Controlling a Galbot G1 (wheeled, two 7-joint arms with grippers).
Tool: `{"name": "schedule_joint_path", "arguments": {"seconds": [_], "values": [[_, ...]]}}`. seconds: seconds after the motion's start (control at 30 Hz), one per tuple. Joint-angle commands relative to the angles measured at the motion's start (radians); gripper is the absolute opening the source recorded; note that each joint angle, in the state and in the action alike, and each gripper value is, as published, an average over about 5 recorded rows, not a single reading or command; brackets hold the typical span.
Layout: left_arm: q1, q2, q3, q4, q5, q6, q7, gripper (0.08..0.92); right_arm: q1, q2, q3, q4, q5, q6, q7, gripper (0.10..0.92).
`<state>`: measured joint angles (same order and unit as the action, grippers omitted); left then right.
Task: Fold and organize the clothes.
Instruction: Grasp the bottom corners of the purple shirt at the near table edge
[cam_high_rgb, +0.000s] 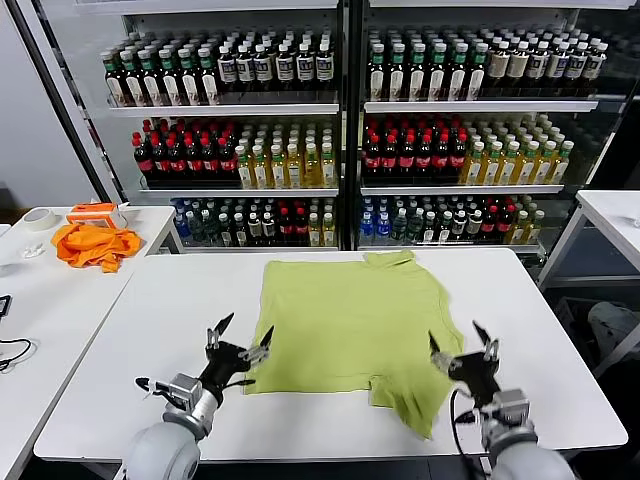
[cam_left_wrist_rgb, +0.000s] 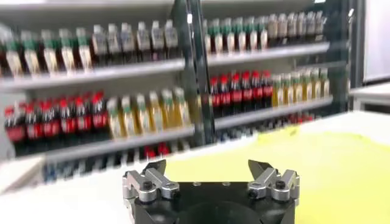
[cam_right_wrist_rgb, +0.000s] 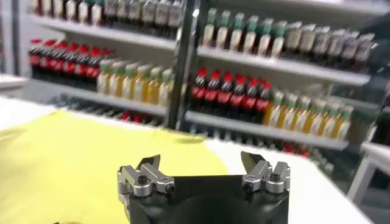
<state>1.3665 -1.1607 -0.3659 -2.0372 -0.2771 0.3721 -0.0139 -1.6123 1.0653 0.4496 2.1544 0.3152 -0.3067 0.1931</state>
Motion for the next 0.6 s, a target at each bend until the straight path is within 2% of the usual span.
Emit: {"name": "schedule_joint_path", "arguments": {"seconds": [0.03,0.37,0.6], "values": [[0.135,0.013,0.013,-0.11,-0.073,0.205,-0.096,0.822,-0.119,-0.016,-0.017,0.054,0.038,-0.022,0.034,0.823],[0.118,0.001,0.037,-0.056,-0.086,0.205,-0.162,0.823,-0.109,0.019,-0.029,0.044,0.134,-0.037,0.077,0.823],[0.103,-0.002,0.033,-0.032,-0.108,0.204,-0.189,0.823,-0.102,0.031,-0.058,0.028,0.13,-0.026,0.09,0.823]]}}
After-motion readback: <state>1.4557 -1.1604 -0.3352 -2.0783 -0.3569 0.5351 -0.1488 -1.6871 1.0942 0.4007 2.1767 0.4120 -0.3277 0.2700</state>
